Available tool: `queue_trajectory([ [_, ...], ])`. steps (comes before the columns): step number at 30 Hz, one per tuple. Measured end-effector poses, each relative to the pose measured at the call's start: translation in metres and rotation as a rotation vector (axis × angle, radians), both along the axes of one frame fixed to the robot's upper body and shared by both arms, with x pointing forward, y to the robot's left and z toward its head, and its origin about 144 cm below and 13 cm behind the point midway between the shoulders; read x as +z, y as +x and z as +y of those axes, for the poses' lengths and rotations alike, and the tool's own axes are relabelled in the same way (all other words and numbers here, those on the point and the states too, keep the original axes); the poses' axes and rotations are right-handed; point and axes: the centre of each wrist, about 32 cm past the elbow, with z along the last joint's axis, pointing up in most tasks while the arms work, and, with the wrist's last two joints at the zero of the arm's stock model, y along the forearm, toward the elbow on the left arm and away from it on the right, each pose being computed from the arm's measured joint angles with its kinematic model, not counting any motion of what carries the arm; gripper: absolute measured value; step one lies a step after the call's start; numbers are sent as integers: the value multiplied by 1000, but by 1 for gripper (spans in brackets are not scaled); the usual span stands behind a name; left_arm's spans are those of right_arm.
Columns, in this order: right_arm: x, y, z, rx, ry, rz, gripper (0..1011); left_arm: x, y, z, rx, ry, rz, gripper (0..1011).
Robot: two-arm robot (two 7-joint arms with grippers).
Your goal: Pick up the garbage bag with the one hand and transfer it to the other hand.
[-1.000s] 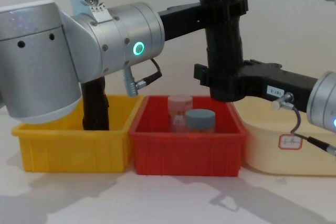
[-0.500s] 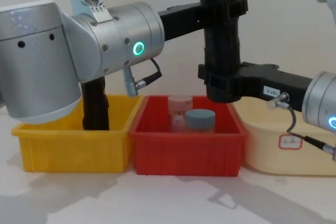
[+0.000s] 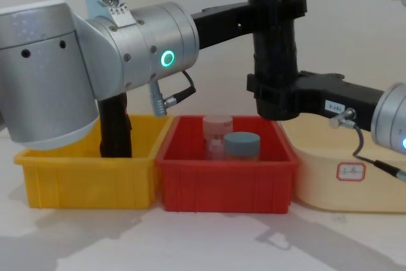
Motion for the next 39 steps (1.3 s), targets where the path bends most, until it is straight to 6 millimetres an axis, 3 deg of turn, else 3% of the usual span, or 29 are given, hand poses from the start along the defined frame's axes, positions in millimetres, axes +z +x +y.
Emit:
queue_trajectory([
  [8, 2, 1, -8, -34, 1, -10, 507, 0, 0, 0, 0, 0, 0, 933],
  [12, 3, 3, -15, -59, -2, -15, 507, 0, 0, 0, 0, 0, 0, 1002],
  [25, 8, 11, -58, -199, -26, -21, 507, 0, 0, 0, 0, 0, 0, 1001],
  [39, 17, 17, -117, -415, -67, -20, 535, 0, 0, 0, 0, 0, 0, 1001],
])
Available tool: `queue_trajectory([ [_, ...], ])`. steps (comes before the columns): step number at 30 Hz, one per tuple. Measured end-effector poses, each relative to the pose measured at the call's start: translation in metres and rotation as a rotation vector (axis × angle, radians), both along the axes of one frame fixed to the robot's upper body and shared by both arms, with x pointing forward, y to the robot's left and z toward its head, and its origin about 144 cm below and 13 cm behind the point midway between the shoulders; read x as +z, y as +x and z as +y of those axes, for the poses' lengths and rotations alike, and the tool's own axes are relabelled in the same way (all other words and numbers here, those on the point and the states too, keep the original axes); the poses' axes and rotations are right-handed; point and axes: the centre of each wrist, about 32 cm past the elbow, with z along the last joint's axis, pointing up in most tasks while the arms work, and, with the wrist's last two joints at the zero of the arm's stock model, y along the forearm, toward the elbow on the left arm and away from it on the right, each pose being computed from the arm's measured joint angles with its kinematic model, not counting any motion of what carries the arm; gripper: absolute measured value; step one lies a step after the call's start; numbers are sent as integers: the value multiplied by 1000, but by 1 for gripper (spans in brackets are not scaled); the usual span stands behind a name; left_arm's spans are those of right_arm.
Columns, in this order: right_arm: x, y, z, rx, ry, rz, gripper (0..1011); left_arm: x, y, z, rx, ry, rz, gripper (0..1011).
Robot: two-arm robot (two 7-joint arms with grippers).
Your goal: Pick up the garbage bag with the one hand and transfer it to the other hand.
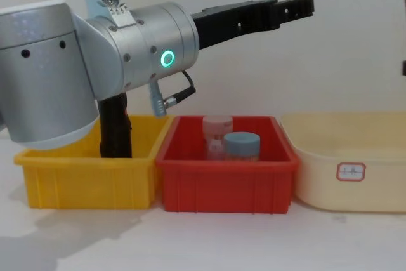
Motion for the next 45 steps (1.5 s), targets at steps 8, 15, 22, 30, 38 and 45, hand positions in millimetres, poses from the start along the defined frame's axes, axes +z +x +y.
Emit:
queue_trajectory([
  [8, 4, -2, -19, -71, -18, 7, 778, -1, 0, 1, 9, -4, 0, 1002],
  [15, 10, -4, -21, -72, -30, -3, 965, -2, -1, 5, 57, -32, -14, 1001],
  [22, 18, -2, -9, -13, -38, -26, 1000, -4, 0, 17, 128, -80, -44, 1001],
  [30, 26, 3, 11, 77, -37, -56, 999, -7, 2, 36, 200, -136, -82, 1001],
  [38, 32, 7, 34, 175, -35, -75, 999, -11, 1, 50, 244, -165, -100, 1001],
  [45, 31, 8, 55, 259, -28, -59, 1000, -14, 0, 57, 259, -176, -101, 1002],
])
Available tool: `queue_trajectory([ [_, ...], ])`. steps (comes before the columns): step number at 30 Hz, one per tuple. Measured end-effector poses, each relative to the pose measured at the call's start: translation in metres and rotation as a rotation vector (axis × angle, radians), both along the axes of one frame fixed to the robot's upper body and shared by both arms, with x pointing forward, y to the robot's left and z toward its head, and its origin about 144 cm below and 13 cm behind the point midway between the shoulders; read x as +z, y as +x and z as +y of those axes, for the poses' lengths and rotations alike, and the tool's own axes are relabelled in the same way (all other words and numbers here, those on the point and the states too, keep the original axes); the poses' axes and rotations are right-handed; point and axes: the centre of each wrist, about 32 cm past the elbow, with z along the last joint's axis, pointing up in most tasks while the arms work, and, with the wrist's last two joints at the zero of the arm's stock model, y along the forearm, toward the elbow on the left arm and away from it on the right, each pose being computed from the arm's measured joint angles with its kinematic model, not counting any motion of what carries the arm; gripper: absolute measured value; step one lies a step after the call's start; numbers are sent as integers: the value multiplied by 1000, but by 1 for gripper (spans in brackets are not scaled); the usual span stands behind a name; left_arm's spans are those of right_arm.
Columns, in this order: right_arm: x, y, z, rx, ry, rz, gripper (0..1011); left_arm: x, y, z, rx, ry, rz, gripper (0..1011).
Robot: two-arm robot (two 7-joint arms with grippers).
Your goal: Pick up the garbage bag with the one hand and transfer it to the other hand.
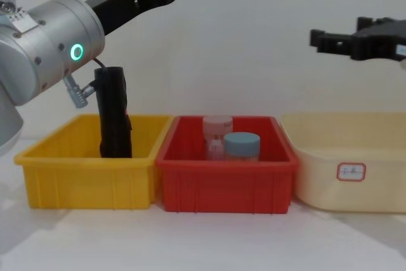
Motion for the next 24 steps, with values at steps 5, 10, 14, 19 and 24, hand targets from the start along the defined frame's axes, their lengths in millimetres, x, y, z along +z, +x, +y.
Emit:
queue_trajectory([
  [5, -3, 0, 14, 58, -5, 35, 999, -2, -1, 2, 1, -2, 2, 1002],
  [10, -8, 1, 26, 114, -19, 79, 1000, -3, -1, 4, 1, -3, 3, 1002],
  [14, -11, 1, 32, 145, -27, 100, 999, -4, -2, 5, 1, -4, 4, 1001],
  [19, -16, 4, 41, 199, -41, 135, 1000, -4, -2, 5, 1, -5, 4, 1001],
  [24, -19, 9, 49, 243, -48, 164, 1000, -5, -2, 6, 1, -5, 4, 1001],
])
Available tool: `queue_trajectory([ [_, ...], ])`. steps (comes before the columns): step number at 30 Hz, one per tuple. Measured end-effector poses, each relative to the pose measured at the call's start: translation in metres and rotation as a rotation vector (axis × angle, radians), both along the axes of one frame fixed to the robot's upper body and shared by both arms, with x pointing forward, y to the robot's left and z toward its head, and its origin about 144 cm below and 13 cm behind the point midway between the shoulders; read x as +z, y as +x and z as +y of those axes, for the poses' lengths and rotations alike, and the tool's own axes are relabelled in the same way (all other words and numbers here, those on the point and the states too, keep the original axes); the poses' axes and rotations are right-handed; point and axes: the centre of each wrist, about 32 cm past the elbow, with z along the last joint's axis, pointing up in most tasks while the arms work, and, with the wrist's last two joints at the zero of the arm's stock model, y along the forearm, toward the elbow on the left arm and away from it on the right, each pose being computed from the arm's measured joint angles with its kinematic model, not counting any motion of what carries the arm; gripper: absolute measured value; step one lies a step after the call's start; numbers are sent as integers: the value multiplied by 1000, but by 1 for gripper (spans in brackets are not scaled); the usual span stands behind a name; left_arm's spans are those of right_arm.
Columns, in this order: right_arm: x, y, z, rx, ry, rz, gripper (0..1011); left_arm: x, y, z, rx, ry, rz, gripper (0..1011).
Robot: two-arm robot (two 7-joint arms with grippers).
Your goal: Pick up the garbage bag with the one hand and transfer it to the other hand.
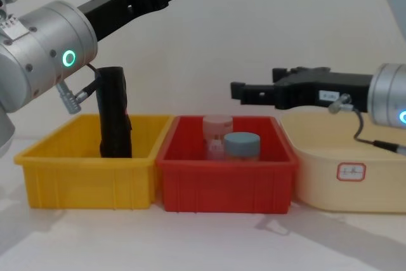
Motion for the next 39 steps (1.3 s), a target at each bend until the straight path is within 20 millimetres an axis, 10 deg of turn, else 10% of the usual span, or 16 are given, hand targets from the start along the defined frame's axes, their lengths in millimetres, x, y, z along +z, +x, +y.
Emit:
queue_trajectory([
  [39, -8, 50, -4, 67, -82, 88, 1000, -1, 0, 1, 0, 0, 1, 1002],
])
